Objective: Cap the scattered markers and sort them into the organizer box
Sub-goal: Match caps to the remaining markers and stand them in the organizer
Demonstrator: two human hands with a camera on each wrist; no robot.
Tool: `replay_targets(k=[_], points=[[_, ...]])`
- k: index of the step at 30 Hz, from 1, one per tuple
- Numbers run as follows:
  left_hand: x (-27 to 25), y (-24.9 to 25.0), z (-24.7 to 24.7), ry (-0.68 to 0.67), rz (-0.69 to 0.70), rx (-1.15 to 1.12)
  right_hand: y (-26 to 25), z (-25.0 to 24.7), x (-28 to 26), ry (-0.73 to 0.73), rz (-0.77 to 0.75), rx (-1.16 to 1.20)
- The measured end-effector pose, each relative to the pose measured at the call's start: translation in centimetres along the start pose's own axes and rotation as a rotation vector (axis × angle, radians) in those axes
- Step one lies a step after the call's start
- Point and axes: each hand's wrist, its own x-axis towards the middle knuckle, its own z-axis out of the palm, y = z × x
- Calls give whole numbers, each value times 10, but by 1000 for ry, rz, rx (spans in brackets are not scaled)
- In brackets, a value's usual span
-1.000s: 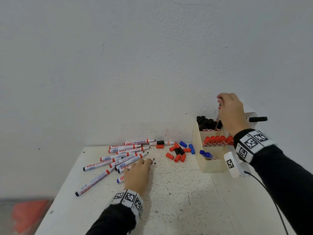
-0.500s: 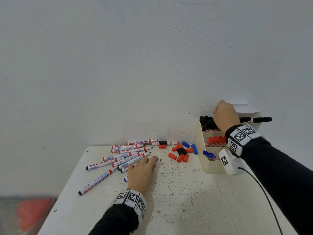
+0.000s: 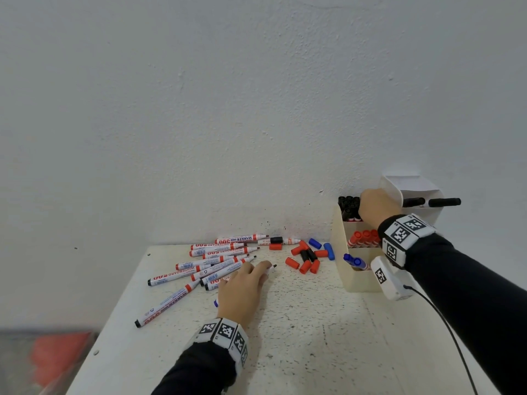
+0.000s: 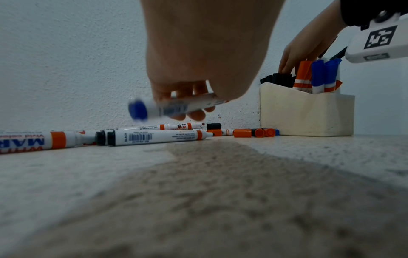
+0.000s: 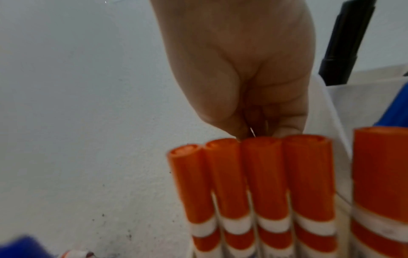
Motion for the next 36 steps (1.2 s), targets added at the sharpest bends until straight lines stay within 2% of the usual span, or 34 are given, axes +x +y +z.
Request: replay_targets(k=[3,7,8,11,13,16,18,22,27,33,36], points=[[1,-1,2,20,24,-12,-6,-2,-4,-36,-9,2],[1,1,3,16,22,-15,-23,-3,-7,124,-110,177],[1,1,3,4,23,-12,-31,-4,-10,120,-144,236],[1,0,3,-15,15,10,-58,-4,-25,-11,-222,354],[1,0,3,-9,-1,33,-71,6,-37,-174,-254,385],[0,0,3,-14,8,64,-76,41,-52,-404,-217,352],[0,-1,4,-15,21,81,-70,69,-55,-476,-197,247],[0,-1,4,-17,19,78,-54,107,-53,-513,-243,-88],[-1,0,3,-34,19,74,-48,127,-56,-437,-267,-158],[0,-1,3,-45,8,63,-47,121,-58,-125,-213,84],[0,-1,3,-61,8,68,-49,116,-57,-59,-218,162]])
